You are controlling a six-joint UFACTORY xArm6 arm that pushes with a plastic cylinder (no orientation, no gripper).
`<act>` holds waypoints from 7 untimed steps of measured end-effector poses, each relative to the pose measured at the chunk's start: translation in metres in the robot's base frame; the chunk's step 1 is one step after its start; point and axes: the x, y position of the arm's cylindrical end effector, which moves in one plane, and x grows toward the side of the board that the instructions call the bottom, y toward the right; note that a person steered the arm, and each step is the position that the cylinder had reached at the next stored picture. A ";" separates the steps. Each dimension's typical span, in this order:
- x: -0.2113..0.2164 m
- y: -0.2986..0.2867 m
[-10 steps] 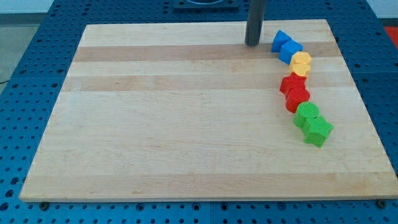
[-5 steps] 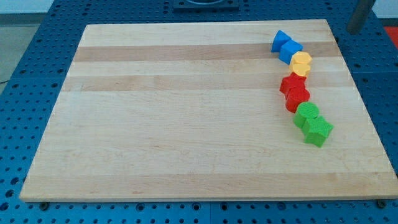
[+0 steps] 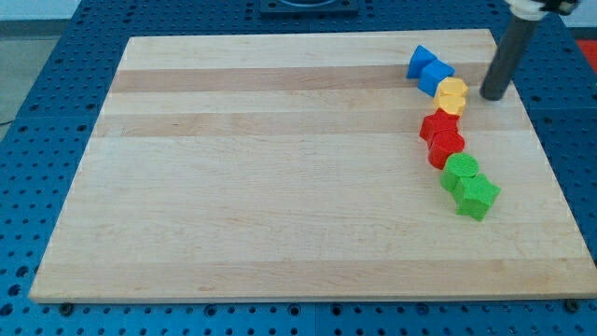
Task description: Separate the yellow heart and the yellow hexagon
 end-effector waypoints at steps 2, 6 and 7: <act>0.019 -0.049; 0.031 -0.143; 0.030 -0.131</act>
